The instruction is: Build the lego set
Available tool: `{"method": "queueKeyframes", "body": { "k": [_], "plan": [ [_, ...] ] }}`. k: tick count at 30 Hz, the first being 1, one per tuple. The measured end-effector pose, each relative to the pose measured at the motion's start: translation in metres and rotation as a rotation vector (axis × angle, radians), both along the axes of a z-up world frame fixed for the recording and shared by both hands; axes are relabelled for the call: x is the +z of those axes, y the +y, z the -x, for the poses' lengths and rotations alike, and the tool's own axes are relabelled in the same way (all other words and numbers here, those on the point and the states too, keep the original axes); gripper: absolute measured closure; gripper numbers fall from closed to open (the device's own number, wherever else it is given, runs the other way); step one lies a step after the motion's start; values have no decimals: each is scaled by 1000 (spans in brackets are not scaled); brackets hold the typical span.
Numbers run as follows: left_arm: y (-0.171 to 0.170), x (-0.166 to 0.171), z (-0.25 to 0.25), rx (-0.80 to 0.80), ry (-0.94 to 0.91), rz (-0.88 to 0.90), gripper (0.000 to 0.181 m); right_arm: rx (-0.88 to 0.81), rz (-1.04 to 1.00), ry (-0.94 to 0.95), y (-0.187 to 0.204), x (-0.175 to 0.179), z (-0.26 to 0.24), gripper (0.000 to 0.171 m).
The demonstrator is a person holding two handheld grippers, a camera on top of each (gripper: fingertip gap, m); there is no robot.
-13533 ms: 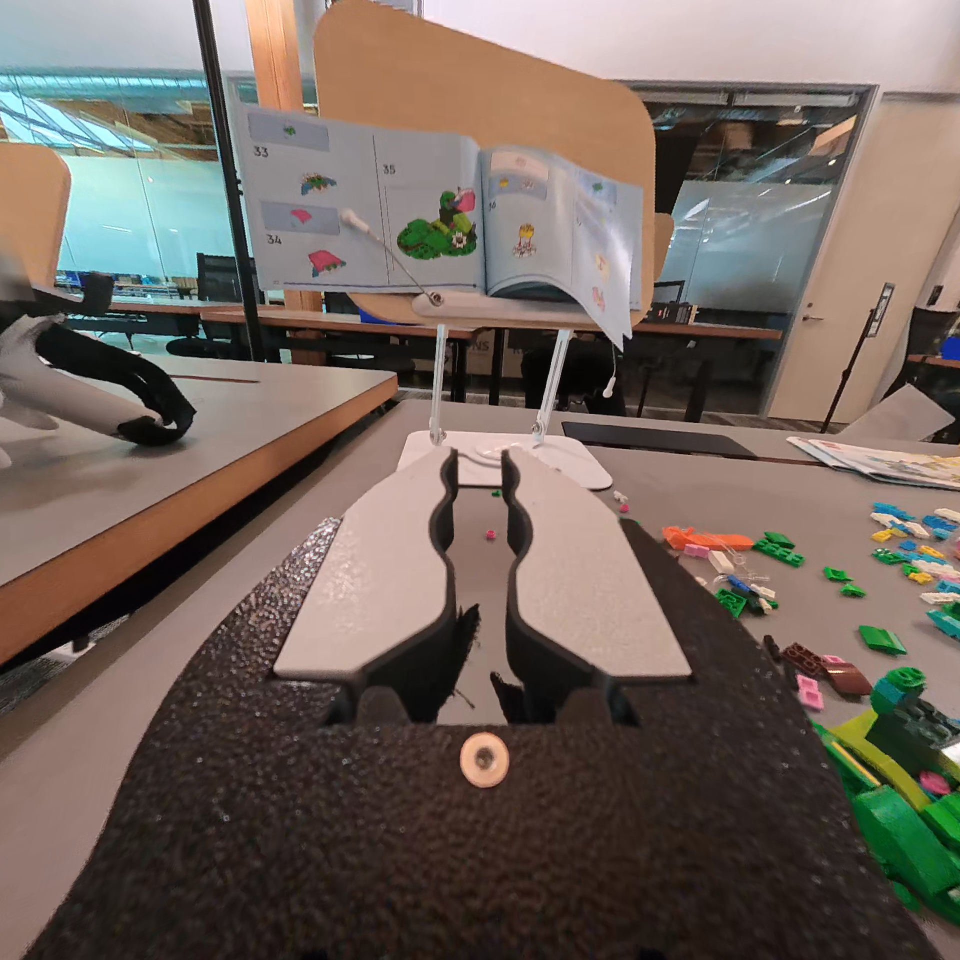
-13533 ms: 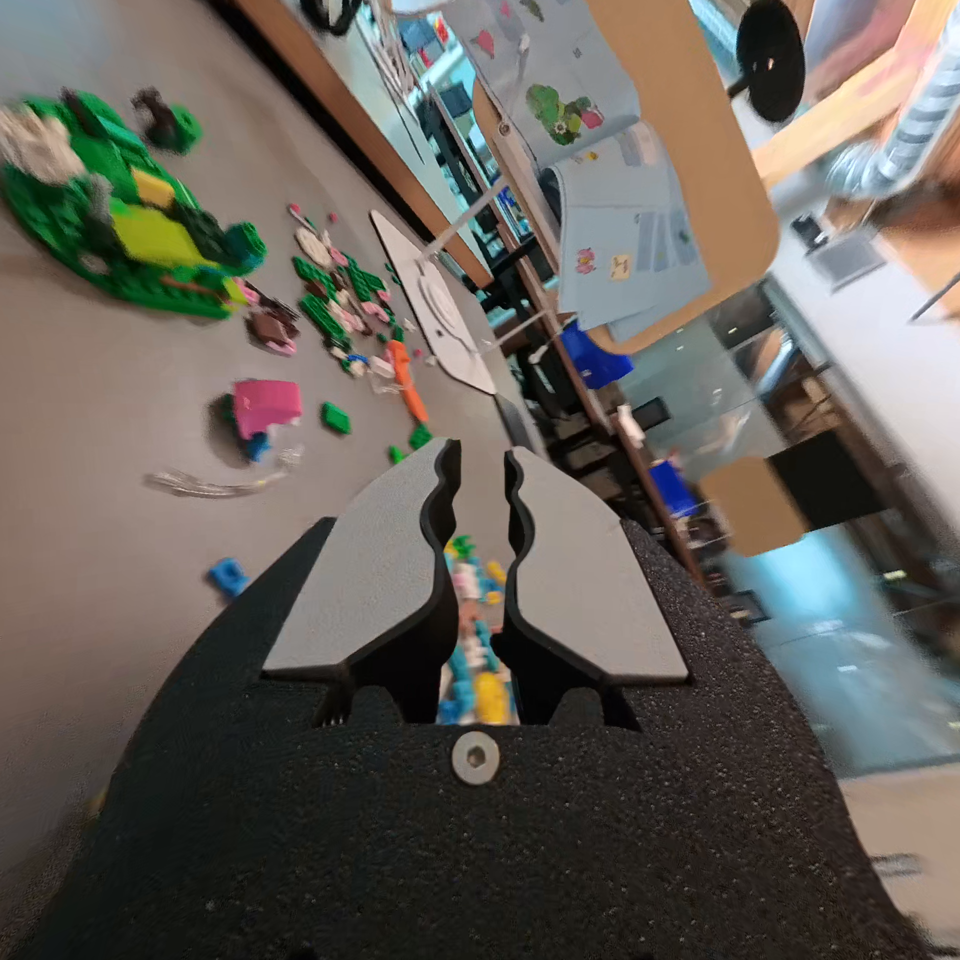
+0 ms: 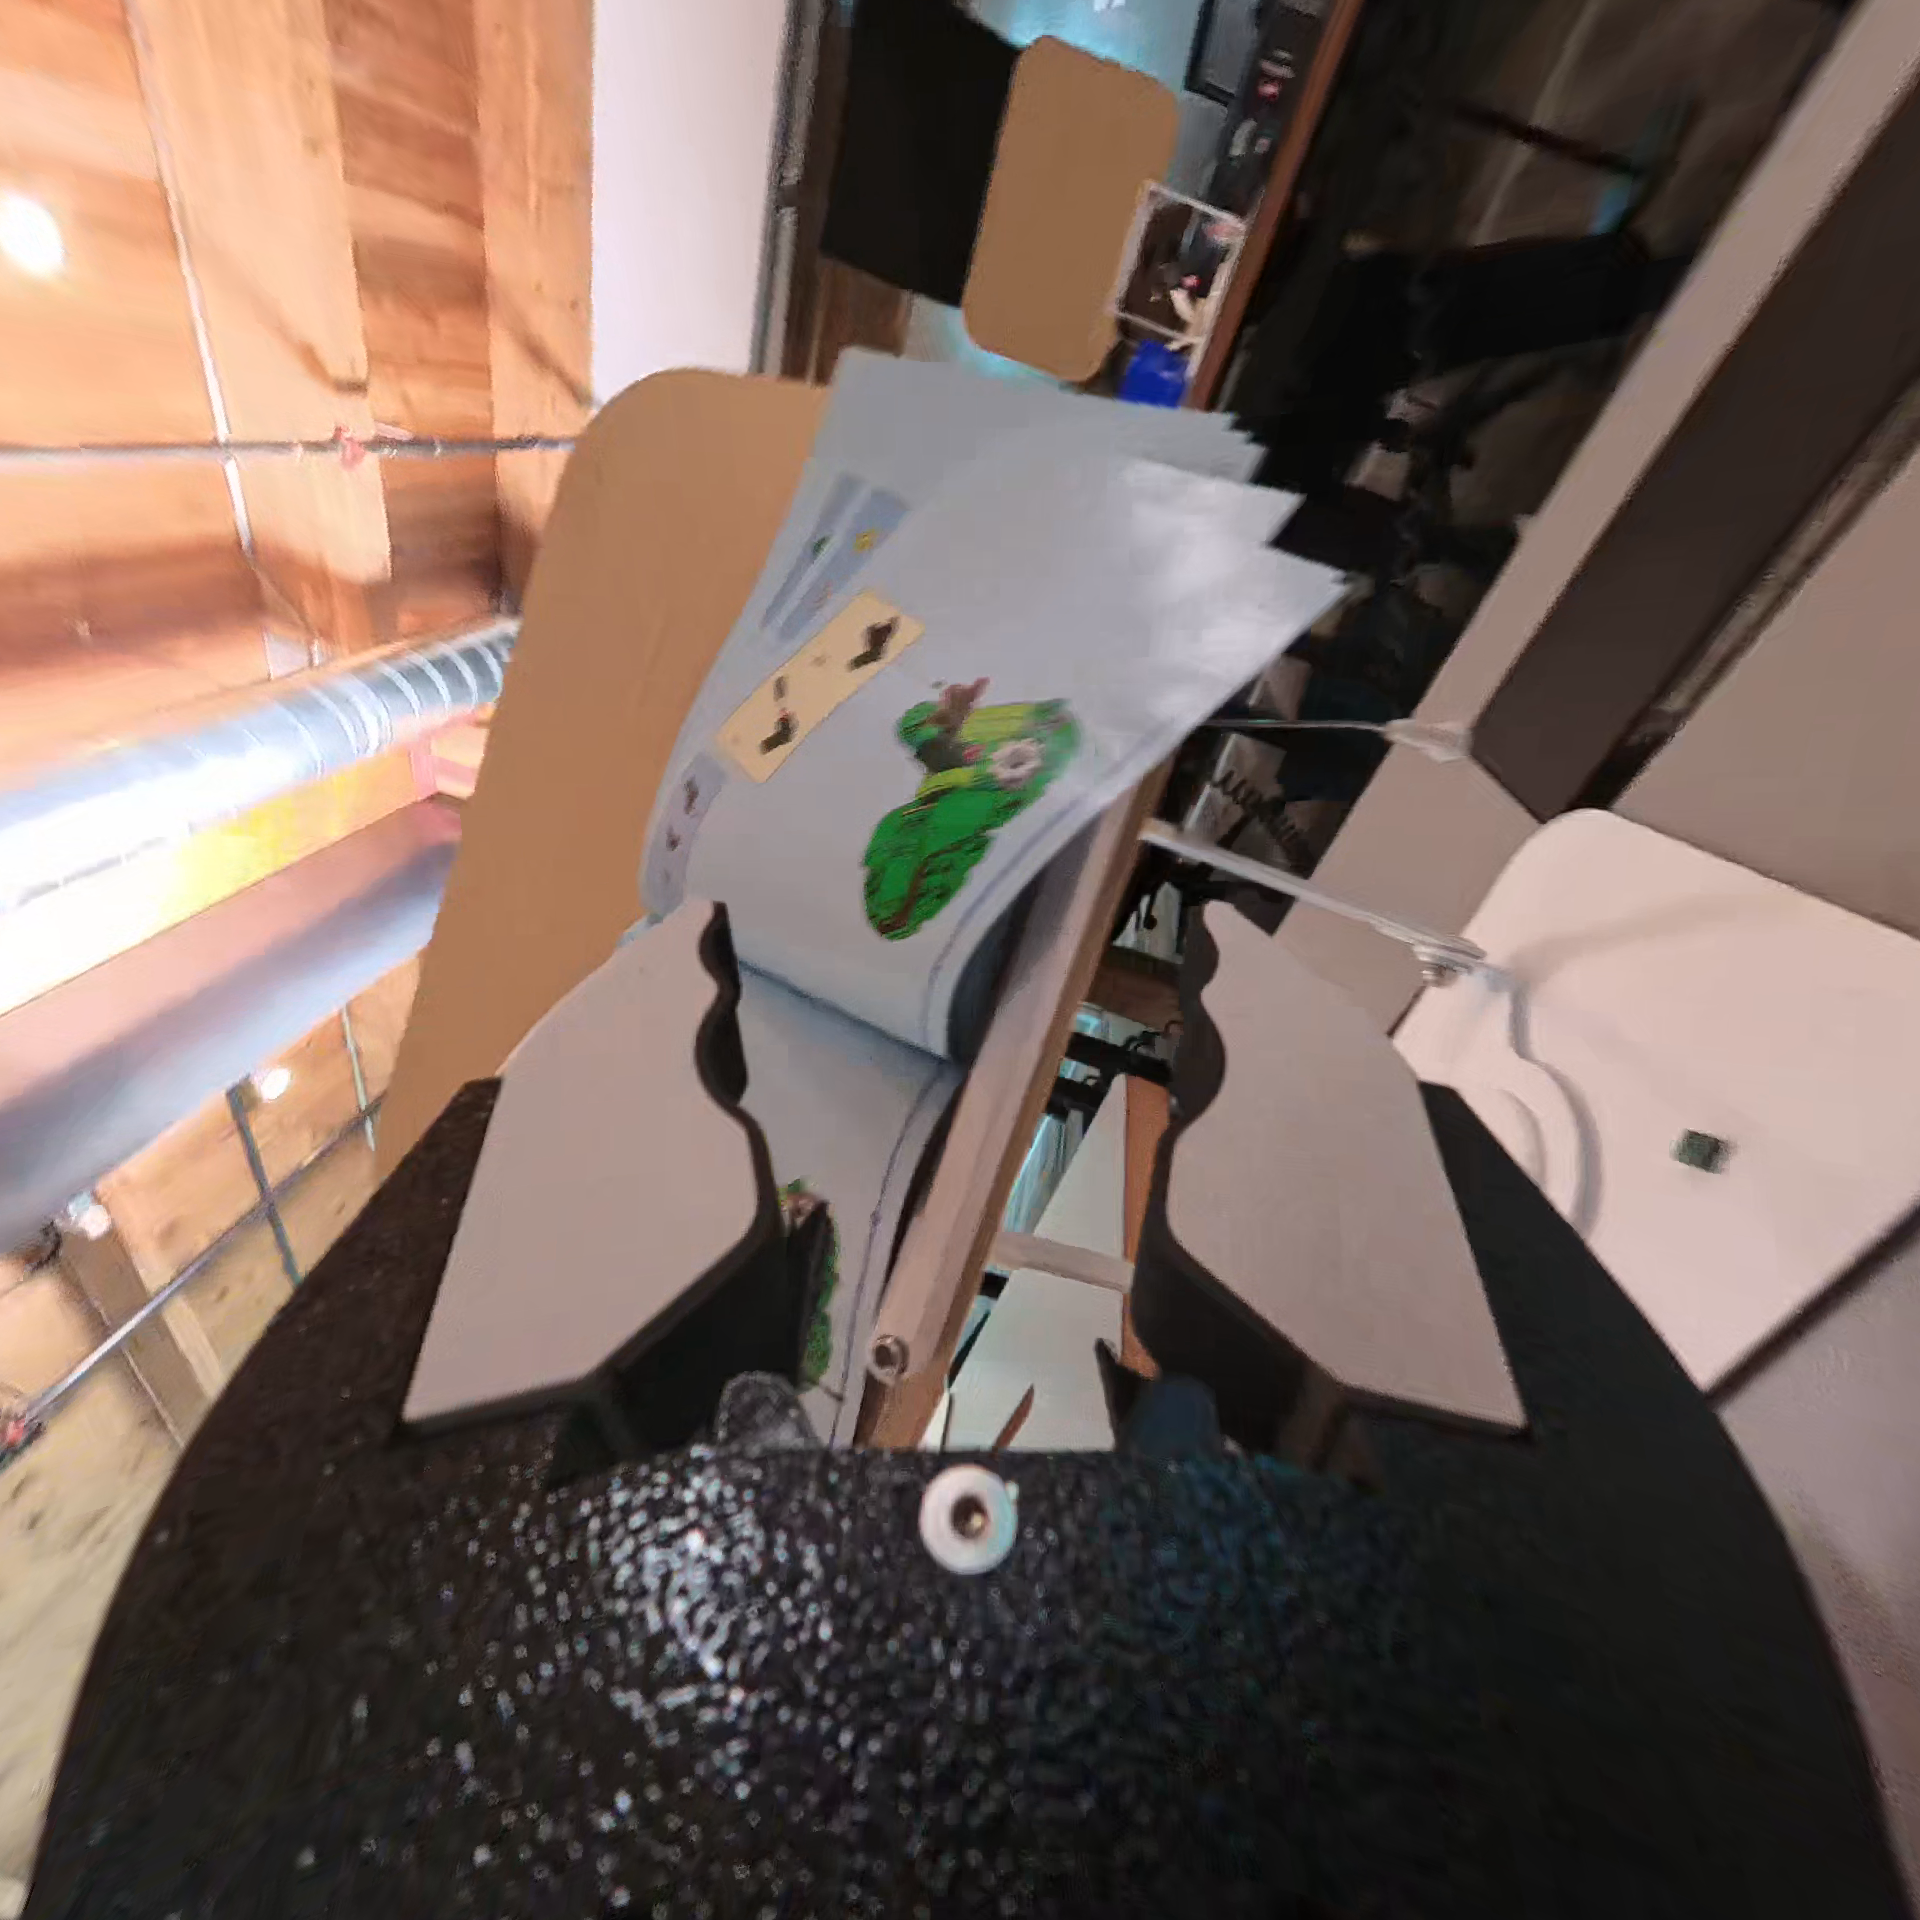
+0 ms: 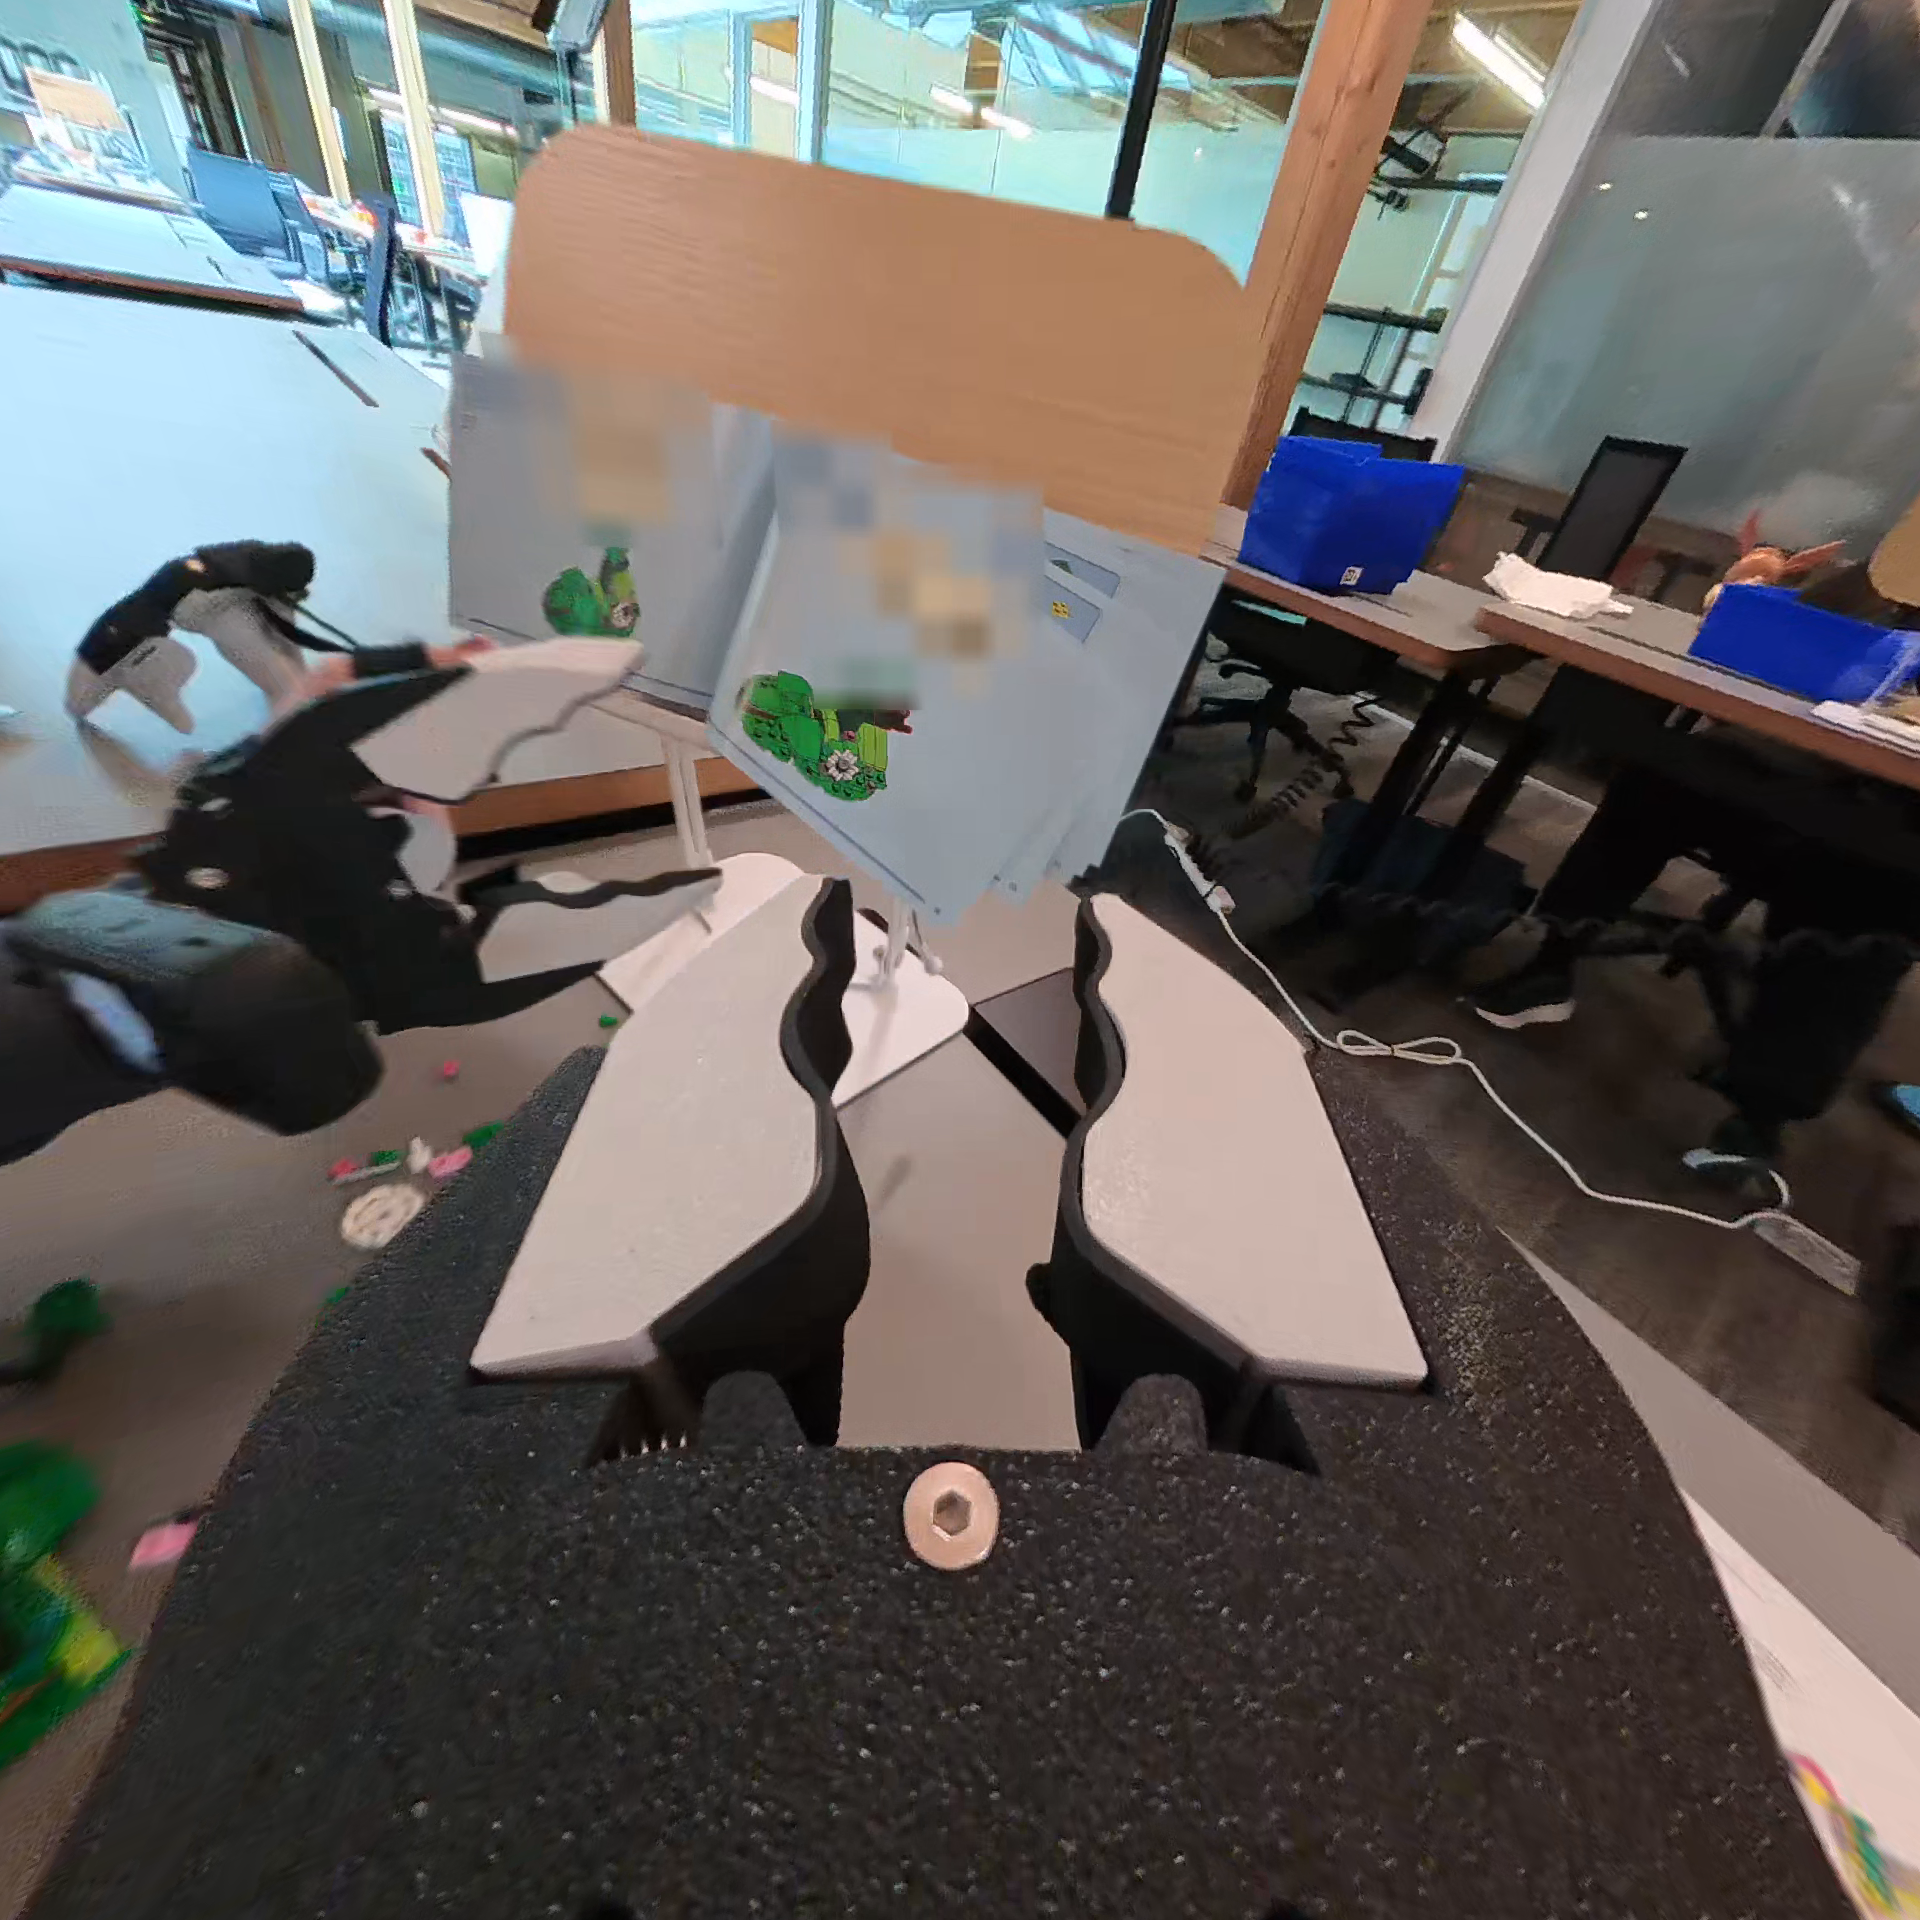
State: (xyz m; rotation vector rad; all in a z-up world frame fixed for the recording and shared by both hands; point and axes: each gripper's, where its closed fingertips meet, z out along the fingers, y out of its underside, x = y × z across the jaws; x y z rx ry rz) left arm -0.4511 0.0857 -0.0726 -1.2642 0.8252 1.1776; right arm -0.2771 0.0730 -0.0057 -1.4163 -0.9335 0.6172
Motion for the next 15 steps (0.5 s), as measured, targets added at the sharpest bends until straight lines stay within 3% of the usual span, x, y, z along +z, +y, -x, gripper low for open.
{"method": "queueKeyframes", "body": {
  "k": [4, 10, 15],
  "plan": [
    [3, -28, -12, -36, 34, 95, 134, -50, -62, -44, -22, 7, -49, 132],
    [20, -33, -29, 3, 218, 197, 181, -83, -132, 109, -33, 32, -97, 142],
    [36, -26, -28, 86, 298, 218, 181, -139, -129, 76, -20, 30, -111, 142]
  ]
}}
